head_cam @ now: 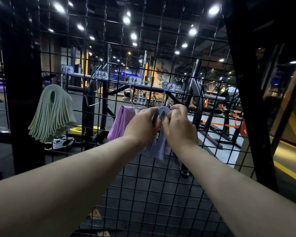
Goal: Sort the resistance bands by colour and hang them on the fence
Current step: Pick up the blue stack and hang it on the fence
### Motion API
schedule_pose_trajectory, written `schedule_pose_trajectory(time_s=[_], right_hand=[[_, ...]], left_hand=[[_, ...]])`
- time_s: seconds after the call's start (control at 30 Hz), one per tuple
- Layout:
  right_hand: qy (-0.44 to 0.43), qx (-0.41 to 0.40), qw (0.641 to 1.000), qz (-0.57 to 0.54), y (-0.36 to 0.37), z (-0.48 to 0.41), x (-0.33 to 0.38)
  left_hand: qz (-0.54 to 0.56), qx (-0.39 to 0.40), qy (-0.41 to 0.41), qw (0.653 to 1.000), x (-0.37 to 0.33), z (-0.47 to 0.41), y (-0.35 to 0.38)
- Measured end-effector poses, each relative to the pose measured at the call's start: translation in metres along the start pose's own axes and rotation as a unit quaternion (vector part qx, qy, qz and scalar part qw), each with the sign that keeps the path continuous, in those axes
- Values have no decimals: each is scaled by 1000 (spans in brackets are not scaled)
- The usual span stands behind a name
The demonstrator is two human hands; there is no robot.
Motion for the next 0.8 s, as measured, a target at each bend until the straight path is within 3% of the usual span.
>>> schedule_pose_trajectory(time_s=[0.37,0.47,0.6,0.7,0.8], right_hand=[[-9,42,988,-147,11,3,-11],[25,36,974,-220,12,2,-11],[111,-4,940,-324,13,-14,-12],[151,-8,913,-378,15,-23,-14],[172,1,897,-408,18,-23,-14]], left_hand=[[-10,56,-4,998,1,-1,3],[129,32,-47,990,0,2,1],[310,0,-144,940,-3,-7,0],[360,6,-186,914,-5,-13,0],[362,2,-192,912,-5,-13,1]])
Point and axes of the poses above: each hand's wrist, its own z-axis away from the middle knuckle, its own y-axis out of the palm, x = y × z, the point moved 1 cm from there along -z, towards the middle knuckle, and after that the axes turned 3 degrees about x, right-handed, at the moved point
